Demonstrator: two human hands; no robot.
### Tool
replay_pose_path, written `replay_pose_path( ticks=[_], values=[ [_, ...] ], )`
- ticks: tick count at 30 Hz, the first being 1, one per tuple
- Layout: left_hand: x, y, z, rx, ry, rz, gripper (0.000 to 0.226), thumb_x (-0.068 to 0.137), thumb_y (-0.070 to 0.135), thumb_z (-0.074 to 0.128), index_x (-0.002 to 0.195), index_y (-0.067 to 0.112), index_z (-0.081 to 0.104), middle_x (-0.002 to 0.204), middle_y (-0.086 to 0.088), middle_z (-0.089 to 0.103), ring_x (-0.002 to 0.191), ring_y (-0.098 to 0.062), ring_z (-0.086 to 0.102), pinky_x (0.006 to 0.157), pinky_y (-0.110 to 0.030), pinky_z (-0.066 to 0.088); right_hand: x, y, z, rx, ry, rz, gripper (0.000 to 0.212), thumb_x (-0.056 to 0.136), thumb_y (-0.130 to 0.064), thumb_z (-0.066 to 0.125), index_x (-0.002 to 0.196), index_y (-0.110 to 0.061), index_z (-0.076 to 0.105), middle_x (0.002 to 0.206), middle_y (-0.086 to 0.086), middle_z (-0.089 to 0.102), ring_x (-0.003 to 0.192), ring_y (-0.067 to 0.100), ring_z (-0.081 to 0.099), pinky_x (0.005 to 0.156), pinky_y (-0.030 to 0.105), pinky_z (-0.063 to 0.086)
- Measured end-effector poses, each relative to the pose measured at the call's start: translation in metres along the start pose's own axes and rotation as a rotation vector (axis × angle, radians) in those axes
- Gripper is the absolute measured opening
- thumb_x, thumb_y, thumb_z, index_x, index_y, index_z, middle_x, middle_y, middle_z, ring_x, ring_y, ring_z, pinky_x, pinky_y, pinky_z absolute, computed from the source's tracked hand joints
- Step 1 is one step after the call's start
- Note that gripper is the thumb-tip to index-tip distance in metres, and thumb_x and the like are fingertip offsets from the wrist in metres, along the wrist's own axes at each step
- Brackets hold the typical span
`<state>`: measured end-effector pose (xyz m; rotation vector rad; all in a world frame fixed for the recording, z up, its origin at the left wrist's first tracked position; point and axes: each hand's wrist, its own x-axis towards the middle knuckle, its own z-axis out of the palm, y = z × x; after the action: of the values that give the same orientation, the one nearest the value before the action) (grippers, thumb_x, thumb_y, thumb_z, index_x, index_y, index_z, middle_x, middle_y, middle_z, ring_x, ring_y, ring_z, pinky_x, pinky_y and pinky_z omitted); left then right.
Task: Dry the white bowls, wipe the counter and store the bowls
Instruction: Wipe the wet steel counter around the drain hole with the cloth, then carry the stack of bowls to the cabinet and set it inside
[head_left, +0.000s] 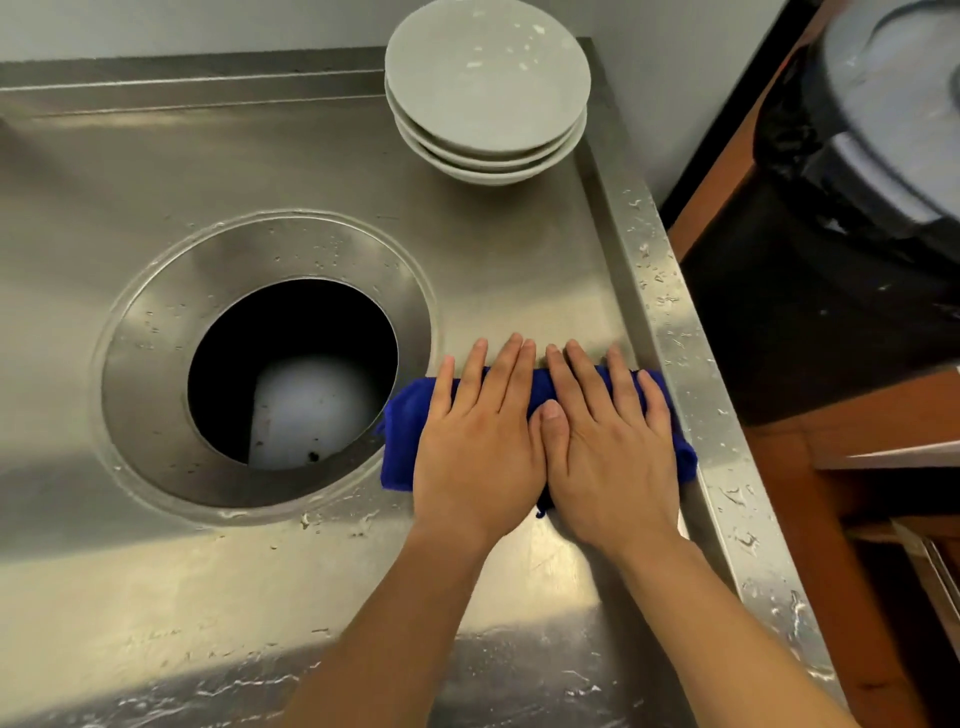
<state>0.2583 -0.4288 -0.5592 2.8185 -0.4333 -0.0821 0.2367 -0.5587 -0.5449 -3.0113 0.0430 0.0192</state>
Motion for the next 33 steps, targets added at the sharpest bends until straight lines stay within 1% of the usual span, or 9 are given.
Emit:
replay_pose_path(
  ticks=[9, 15, 17, 19, 22, 24, 26, 30, 33],
  values=[
    [-0.026, 0.005, 0.004, -0.039, -0.013, 0.001, 0.065, 0.109, 0.047, 0.011, 0.169, 0.023, 0.014, 0.178, 0.005, 0.018, 0.166, -0.021, 0.007, 0.131, -0.041, -0.008, -0.03, 0.0, 0.004, -0.012, 0.002, 0.022, 0.058, 0.107, -0.042, 0.012, 0.161, -0.025, 0.026, 0.166, -0.002, 0.03, 0.157, 0.026, 0.019, 0.126, 0.047, 0.015],
    [-0.024, 0.004, 0.001, -0.169, 0.019, -0.02, 0.064, 0.108, 0.046, 0.018, 0.167, 0.024, 0.028, 0.174, 0.008, 0.027, 0.163, -0.013, 0.016, 0.133, -0.033, 0.0, -0.027, 0.003, 0.004, 0.051, 0.008, 0.024, 0.058, 0.108, -0.045, 0.014, 0.159, -0.024, 0.03, 0.165, -0.002, 0.033, 0.156, 0.026, 0.023, 0.124, 0.048, 0.019],
    [-0.021, 0.006, -0.003, -0.299, 0.047, -0.093, 0.061, 0.107, 0.046, 0.024, 0.163, 0.026, 0.037, 0.17, 0.012, 0.036, 0.16, -0.005, 0.024, 0.132, -0.026, 0.004, -0.024, 0.001, -0.001, 0.093, -0.02, 0.036, 0.059, 0.107, -0.048, 0.015, 0.158, -0.025, 0.033, 0.164, -0.003, 0.034, 0.156, 0.024, 0.023, 0.125, 0.047, 0.018],
    [-0.018, 0.007, -0.01, -0.551, 0.102, -0.237, 0.054, 0.105, 0.048, 0.039, 0.155, 0.033, 0.05, 0.159, 0.021, 0.05, 0.15, 0.005, 0.037, 0.129, -0.025, 0.023, -0.022, 0.0, -0.007, 0.17, -0.038, 0.063, 0.056, 0.105, -0.049, 0.029, 0.155, -0.025, 0.041, 0.162, -0.005, 0.039, 0.155, 0.02, 0.026, 0.125, 0.043, 0.019],
    [0.004, 0.005, -0.042, -1.042, 0.255, -0.421, 0.041, 0.1, 0.045, 0.052, 0.138, 0.038, 0.064, 0.138, 0.03, 0.067, 0.134, 0.011, 0.055, 0.113, -0.016, 0.044, 0.004, 0.003, -0.035, 0.61, 0.055, 0.211, 0.053, 0.097, -0.055, 0.046, 0.146, -0.036, 0.051, 0.154, -0.018, 0.046, 0.149, 0.007, 0.034, 0.121, 0.034, 0.028],
    [0.024, -0.001, -0.071, -1.154, 0.43, -0.425, 0.04, 0.102, 0.045, 0.051, 0.136, 0.029, 0.066, 0.135, 0.021, 0.071, 0.133, 0.001, 0.061, 0.114, -0.025, 0.048, 0.032, 0.004, -0.059, 0.886, 0.141, 0.23, 0.056, 0.089, -0.064, 0.048, 0.142, -0.045, 0.05, 0.148, -0.028, 0.047, 0.141, -0.006, 0.038, 0.114, 0.017, 0.033],
    [0.051, -0.005, -0.103, -1.183, 0.573, -0.392, 0.043, 0.102, 0.051, 0.05, 0.135, 0.029, 0.066, 0.136, 0.013, 0.071, 0.132, -0.009, 0.064, 0.118, -0.044, 0.047, 0.068, 0.002, -0.088, 1.019, 0.231, 0.123, 0.054, 0.089, -0.063, 0.048, 0.14, -0.046, 0.049, 0.145, -0.025, 0.052, 0.136, -0.009, 0.044, 0.108, 0.006, 0.034],
    [0.102, -0.012, -0.144, -1.203, 0.69, -0.24, 0.043, 0.101, 0.049, 0.046, 0.134, 0.029, 0.064, 0.136, 0.015, 0.071, 0.135, -0.013, 0.063, 0.12, -0.05, 0.044, 0.135, -0.008, -0.119, 1.136, 0.368, -0.047, 0.053, 0.096, -0.05, 0.054, 0.144, -0.028, 0.052, 0.145, -0.012, 0.058, 0.133, 0.0, 0.053, 0.108, 0.022, 0.044],
    [0.131, -0.023, -0.145, -1.203, 0.668, -0.209, 0.045, 0.1, 0.051, 0.047, 0.136, 0.029, 0.063, 0.137, 0.018, 0.07, 0.136, -0.01, 0.061, 0.12, -0.05, 0.044, 0.17, -0.015, -0.117, 1.202, 0.359, -0.054, 0.056, 0.095, -0.052, 0.054, 0.145, -0.027, 0.052, 0.144, -0.016, 0.057, 0.13, -0.002, 0.055, 0.106, 0.024, 0.046]
  ],
)
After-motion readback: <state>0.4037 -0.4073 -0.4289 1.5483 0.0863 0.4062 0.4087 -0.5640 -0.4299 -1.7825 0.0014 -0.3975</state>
